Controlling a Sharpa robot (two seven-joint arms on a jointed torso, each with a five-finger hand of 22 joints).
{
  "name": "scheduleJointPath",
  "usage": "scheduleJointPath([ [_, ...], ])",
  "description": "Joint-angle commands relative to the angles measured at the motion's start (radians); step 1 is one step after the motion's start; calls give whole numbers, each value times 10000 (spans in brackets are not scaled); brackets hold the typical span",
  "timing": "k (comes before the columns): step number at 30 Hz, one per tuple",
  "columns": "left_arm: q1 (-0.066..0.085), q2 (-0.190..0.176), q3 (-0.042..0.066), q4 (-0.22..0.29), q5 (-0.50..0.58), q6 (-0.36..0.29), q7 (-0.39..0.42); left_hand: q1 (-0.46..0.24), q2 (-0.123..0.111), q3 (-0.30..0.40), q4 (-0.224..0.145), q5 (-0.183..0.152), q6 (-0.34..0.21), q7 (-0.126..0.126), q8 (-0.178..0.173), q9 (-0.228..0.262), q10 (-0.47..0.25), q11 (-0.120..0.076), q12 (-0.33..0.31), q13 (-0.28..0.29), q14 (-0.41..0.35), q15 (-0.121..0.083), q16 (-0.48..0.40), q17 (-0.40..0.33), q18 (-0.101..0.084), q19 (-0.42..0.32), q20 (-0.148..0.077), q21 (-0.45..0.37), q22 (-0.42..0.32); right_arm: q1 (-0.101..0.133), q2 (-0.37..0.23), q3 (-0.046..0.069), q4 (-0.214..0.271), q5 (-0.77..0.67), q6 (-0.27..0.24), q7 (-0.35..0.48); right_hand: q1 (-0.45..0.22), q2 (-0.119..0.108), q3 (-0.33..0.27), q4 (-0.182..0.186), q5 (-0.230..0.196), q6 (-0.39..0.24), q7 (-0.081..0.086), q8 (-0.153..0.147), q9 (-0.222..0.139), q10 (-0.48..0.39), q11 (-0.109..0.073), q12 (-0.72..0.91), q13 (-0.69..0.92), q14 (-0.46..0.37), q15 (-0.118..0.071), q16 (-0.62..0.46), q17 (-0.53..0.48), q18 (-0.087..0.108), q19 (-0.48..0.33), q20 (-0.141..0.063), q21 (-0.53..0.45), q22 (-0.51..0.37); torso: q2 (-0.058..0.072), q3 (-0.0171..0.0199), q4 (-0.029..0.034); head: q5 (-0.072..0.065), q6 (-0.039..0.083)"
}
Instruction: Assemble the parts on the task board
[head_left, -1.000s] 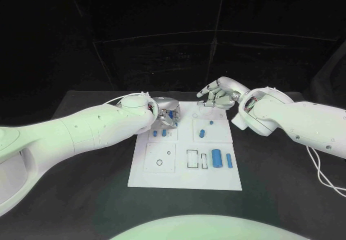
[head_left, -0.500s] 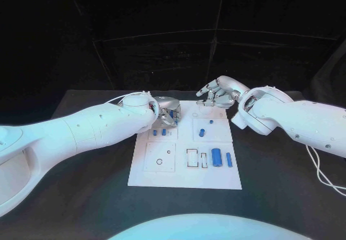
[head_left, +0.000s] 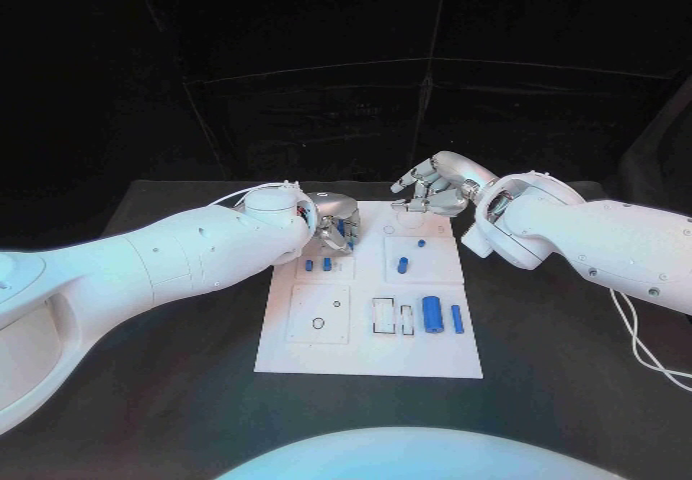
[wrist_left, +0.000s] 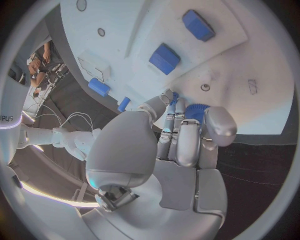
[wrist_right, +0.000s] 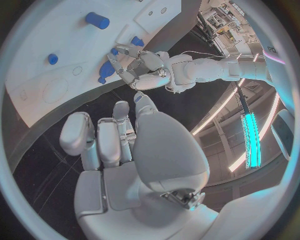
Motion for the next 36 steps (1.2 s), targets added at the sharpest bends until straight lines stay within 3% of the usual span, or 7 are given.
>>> scheduleJointPath([
  [1, -51, -10, -38, -8, -123, 213, -274, 87, 44, 161, -42, -18, 168, -5, -32, -17, 164, -19, -61, -44, 80, -30, 67, -4, -201, 117, 3, 90, 99, 19, 17, 5, 14, 16, -13, 90, -15, 90, -68, 1, 16, -35, 2, 76, -6, -40, 30, 3, 19, 187, -76, -33, -9, 186, -79, -4, -41, -10, 3, -5, 3, 0, 9],
  [11, -64, -242, -27, 315, -131, -1031, 174, 92, 26, 626, -226, -8, 435, 9, -163, -64, 620, -55, -221, -169, 166, -77, 138, -22, -259, 262, -36, 361, 423, 18, 14, 5, 20, 16, -22, 103, -15, 90, -68, 1, 16, -35, 2, 76, -6, -40, 30, 3, 19, 187, -76, -33, -9, 186, -79, -4, -41, -10, -15, -7, 10, -17, 42],
  [18, -61, -597, 55, 772, 131, -1610, 413, 2, -25, 738, -241, -8, 506, 22, -234, -82, 722, -51, -348, -228, 198, -81, 156, -38, -281, 315, -43, 450, 533, 17, -6, 5, 33, 16, -35, 114, -15, 90, -68, 1, 16, -35, 2, 76, -6, -40, 30, 3, 19, 187, -76, -33, -9, 186, -79, -4, -41, -10, -17, -8, 28, -10, 101],
  [22, -61, -804, 232, 1033, 271, -1819, 519, -7, -29, 762, -243, -7, 508, 28, -252, -87, 729, -48, -375, -240, 203, -79, 160, -39, -281, 317, -42, 451, 535, 17, -16, 5, 33, 16, -41, 120, -15, 90, -68, 1, 16, -35, 2, 76, -6, -40, 30, 3, 19, 187, -76, -33, -9, 186, -79, -4, -41, -10, -16, -9, 32, 8, 127],
  [26, -63, -1045, 503, 1271, 410, -1955, 620, -19, -37, 791, -249, -6, 517, 35, -272, -91, 745, -44, -408, -254, 208, -76, 163, -43, -281, 317, -41, 450, 535, 17, -26, 5, 33, 16, -45, 127, -15, 90, -68, 1, 16, -35, 2, 76, -6, -40, 30, 3, 19, 187, -76, -33, -9, 186, -79, -4, -41, -10, -5, -7, 20, 52, 156],
  [29, -64, -1259, 641, 1408, 458, -1956, 640, -19, -37, 791, -249, -6, 517, 35, -272, -91, 745, -44, -408, -254, 208, -76, 163, -43, -281, 317, -41, 450, 535, 17, -35, 5, 30, 16, -43, 129, -15, 90, -68, 1, 16, -35, 2, 76, -6, -40, 30, 3, 19, 187, -76, -33, -9, 186, -79, -4, -41, -10, -3, -10, 22, 49, 167],
  [36, -64, -1835, 750, 1623, 568, -1559, 549, -60, -87, 830, -261, -8, 540, 44, -317, -100, 780, -33, -481, -284, 209, -67, 156, -76, -284, 320, -36, 458, 551, 17, -61, 5, 26, 16, -42, 129, -15, 90, -68, 1, 16, -35, 2, 76, -6, -40, 30, 3, 19, 187, -76, -33, -9, 186, -79, -4, -41, -10, 2, 1, 34, 74, 159],
])
